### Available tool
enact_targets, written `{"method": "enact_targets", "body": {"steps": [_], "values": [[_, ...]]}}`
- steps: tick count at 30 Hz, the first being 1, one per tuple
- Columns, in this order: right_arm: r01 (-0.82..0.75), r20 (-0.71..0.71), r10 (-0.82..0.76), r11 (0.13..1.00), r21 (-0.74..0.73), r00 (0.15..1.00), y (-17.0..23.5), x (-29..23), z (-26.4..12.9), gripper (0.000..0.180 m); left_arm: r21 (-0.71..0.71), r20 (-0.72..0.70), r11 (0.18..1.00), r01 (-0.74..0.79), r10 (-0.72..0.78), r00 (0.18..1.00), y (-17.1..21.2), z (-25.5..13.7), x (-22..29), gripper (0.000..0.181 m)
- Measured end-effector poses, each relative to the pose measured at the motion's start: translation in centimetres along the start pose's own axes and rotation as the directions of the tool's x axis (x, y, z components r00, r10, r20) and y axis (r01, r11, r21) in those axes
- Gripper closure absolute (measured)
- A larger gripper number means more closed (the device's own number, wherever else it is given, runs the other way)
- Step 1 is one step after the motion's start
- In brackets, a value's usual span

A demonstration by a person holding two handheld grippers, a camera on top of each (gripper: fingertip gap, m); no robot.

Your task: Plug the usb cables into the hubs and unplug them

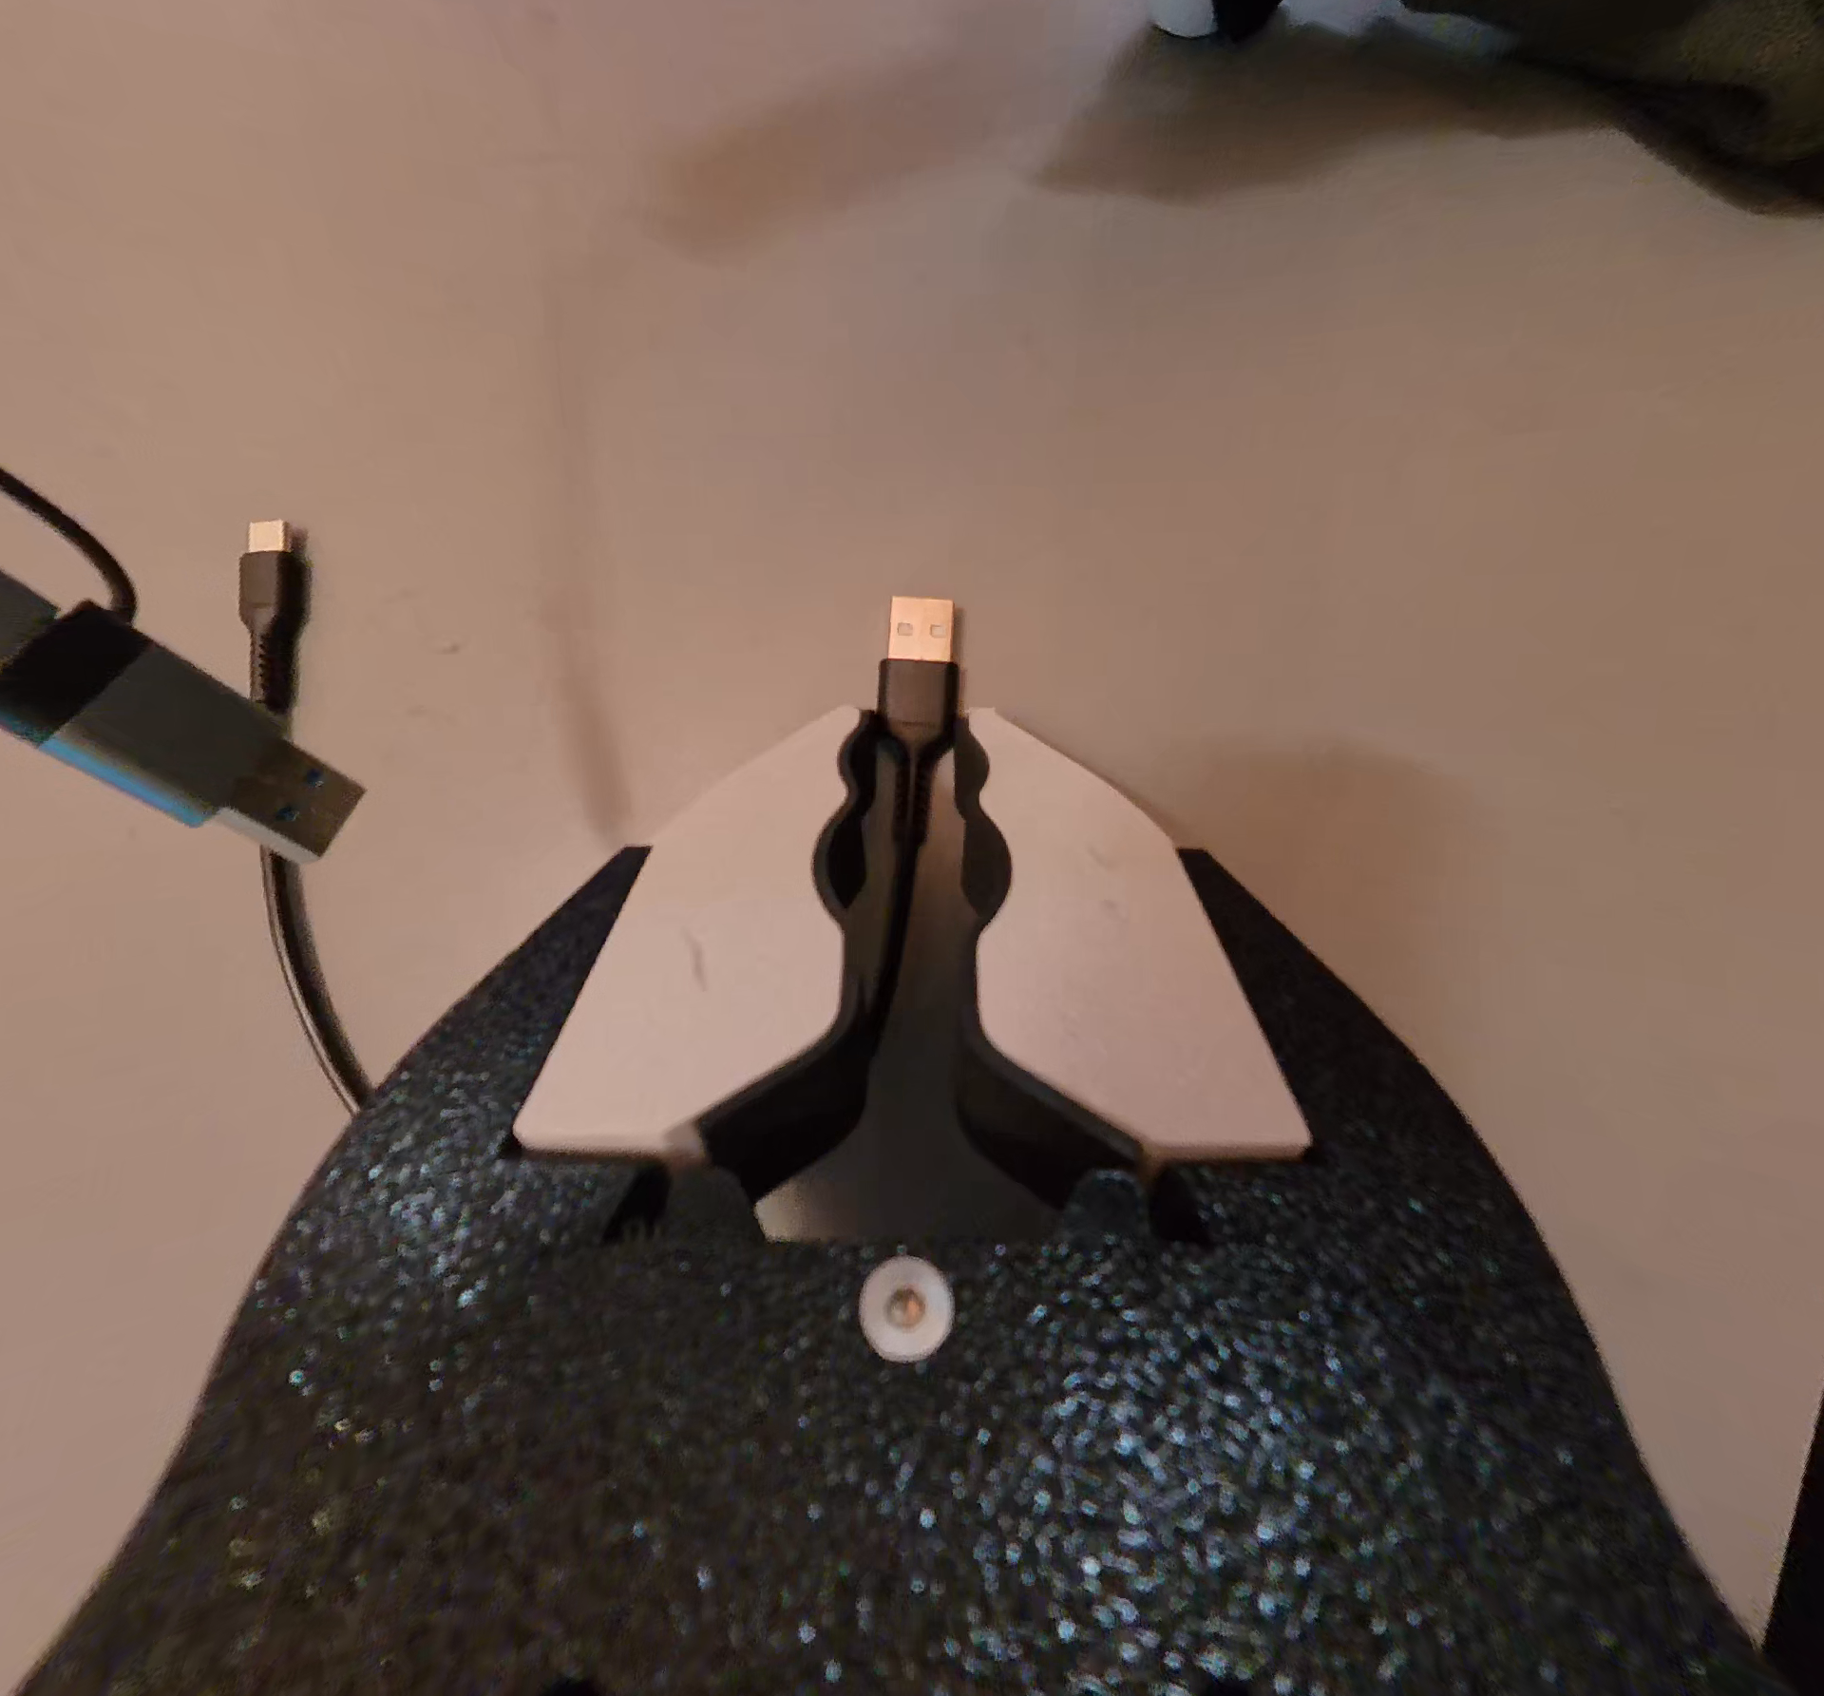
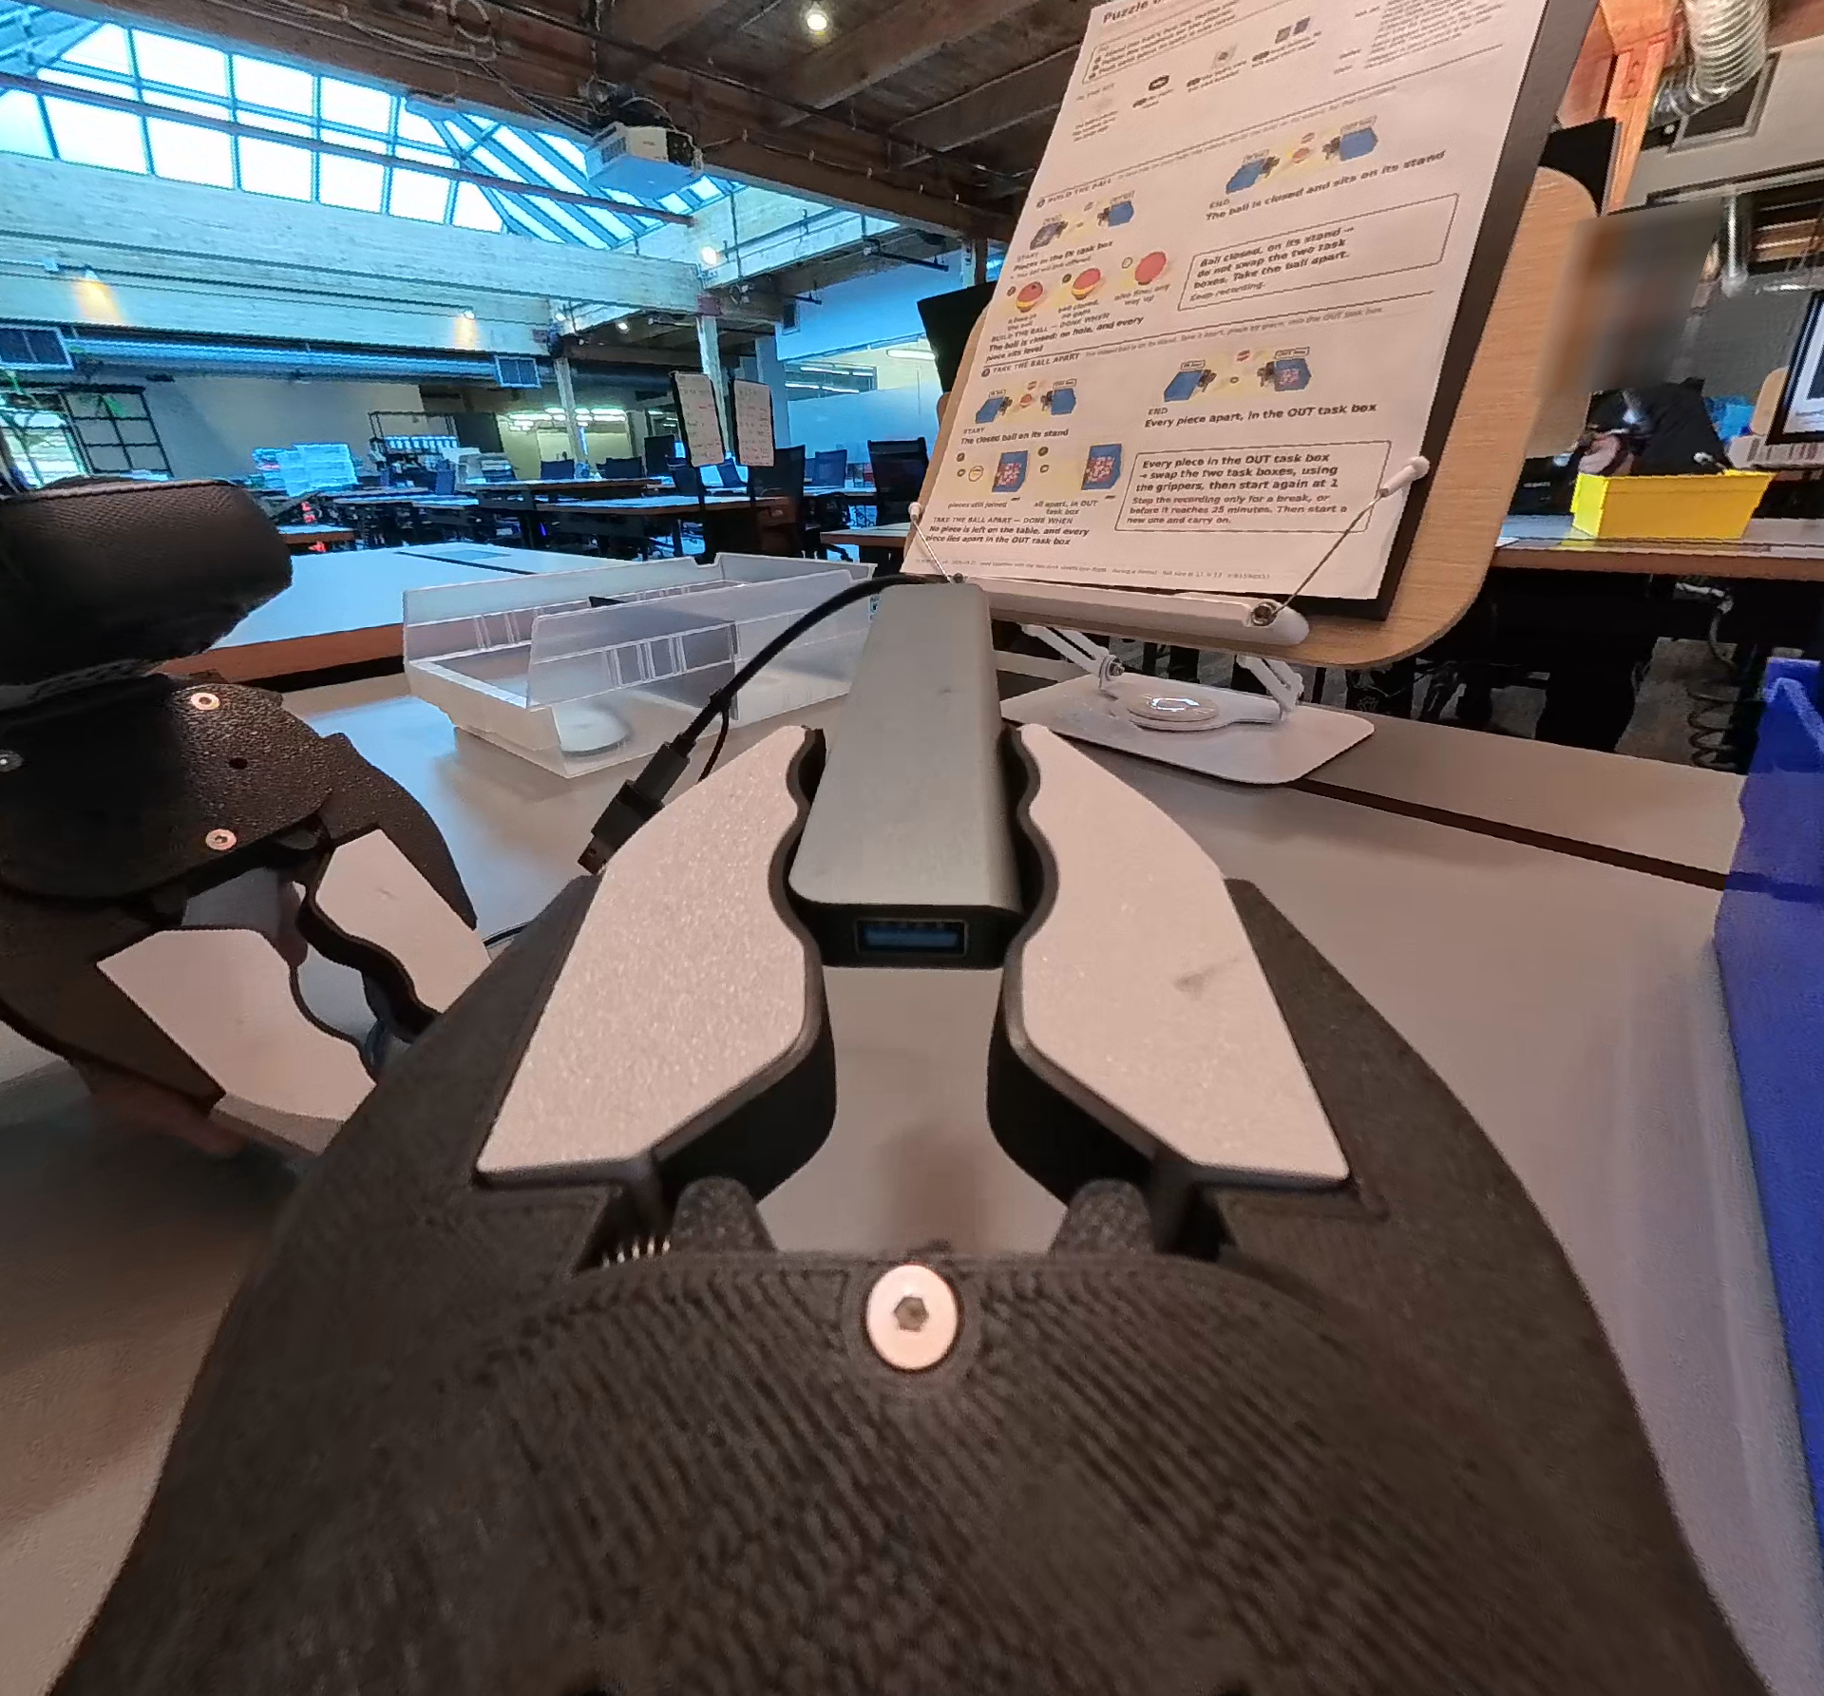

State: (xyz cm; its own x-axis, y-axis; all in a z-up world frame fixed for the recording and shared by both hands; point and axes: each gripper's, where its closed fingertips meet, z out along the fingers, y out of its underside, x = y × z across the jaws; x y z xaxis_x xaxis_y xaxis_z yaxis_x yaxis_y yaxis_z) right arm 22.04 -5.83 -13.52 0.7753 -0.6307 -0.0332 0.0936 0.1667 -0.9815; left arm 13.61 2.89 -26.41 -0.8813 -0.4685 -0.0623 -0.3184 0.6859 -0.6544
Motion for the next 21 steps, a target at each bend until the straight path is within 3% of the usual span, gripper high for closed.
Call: {"method": "enact_targets", "body": {"steps": [1,7,10,15,21], "values": [[0.003,-0.002,-0.003,1.000,0.001,1.000,0.0,0.0,0.0,0.145,0.003,0.011,1.000,-0.002,0.002,1.000,-0.1,0.0,0.0,0.167],[0.009,-0.013,-0.009,1.000,0.005,1.000,0.0,0.1,0.0,0.145,-0.029,0.043,0.975,0.221,-0.220,0.975,-0.2,0.1,-0.1,0.168],[0.009,-0.008,-0.009,1.000,0.007,1.000,-0.1,0.1,0.0,0.145,-0.016,0.059,0.961,0.276,-0.275,0.960,-2.0,-1.1,-0.4,0.168],[0.016,0.001,-0.016,1.000,0.005,1.000,0.0,-0.1,0.0,0.145,0.020,0.132,0.966,0.258,-0.259,0.957,-7.3,-4.5,-2.0,0.167],[0.028,0.007,-0.028,1.000,0.010,1.000,-0.1,-0.3,0.0,0.145,0.042,0.127,0.965,0.258,-0.261,0.957,-10.7,-5.4,-3.0,0.167]]}}
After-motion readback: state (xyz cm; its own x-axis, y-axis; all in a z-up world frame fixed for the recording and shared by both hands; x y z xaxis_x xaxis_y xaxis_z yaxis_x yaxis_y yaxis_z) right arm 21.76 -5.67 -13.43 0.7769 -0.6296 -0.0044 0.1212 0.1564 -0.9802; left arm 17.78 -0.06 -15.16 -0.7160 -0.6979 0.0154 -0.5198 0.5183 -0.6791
